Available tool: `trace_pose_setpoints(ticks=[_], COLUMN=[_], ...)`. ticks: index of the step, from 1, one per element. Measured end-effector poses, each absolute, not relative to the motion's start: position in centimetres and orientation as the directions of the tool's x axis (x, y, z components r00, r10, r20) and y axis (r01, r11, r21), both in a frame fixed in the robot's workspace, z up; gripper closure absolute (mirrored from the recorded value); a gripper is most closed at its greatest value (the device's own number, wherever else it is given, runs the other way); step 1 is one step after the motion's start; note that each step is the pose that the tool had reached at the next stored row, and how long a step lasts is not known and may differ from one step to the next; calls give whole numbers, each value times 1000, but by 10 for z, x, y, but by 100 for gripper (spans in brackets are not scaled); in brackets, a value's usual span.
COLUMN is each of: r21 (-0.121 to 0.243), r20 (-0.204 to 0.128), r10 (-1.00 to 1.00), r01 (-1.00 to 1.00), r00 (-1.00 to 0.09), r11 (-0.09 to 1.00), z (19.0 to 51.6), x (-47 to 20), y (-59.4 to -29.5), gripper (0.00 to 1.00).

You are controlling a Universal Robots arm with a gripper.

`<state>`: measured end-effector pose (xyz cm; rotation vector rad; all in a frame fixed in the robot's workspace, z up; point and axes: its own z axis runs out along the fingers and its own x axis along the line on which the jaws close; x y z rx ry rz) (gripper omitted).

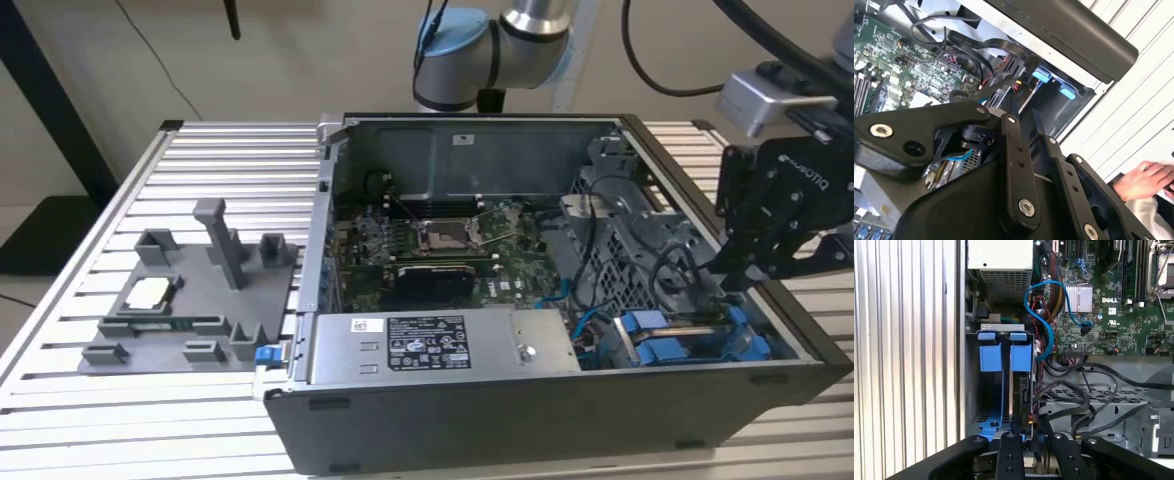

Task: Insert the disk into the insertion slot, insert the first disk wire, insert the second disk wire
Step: 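Insert the second disk wire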

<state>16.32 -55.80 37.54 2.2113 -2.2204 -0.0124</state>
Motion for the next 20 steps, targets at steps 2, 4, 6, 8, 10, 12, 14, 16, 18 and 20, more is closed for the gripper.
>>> trace_pose_setpoints(ticks=[2,4,6,8,10,12,14,16,18,20], r21=[11,11,11,11,11,11,11,11,11,11], r20=[-1,-1,-2,-3,-6,-9,-13,-19,-24,-30], r10=[-1000,-1000,-1000,-1000,-1000,-1000,-1000,-1000,-1000,-1000], r01=[-1000,-1000,-1000,-1000,-1000,-1000,-1000,-1000,-1000,-1000], r00=[-4,-4,-4,-4,-4,-4,-4,-4,-4,-4], r11=[4,4,4,4,4,4,4,4,4,4], z=[375,375,376,375,375,375,375,375,375,375], x=[164,166,169,173,177,182,186,191,195,198], y=[-557,-556,-556,-555,-555,-555,-555,-555,-555,-555], gripper=[73,73,73,73,73,73,73,73,73,73])
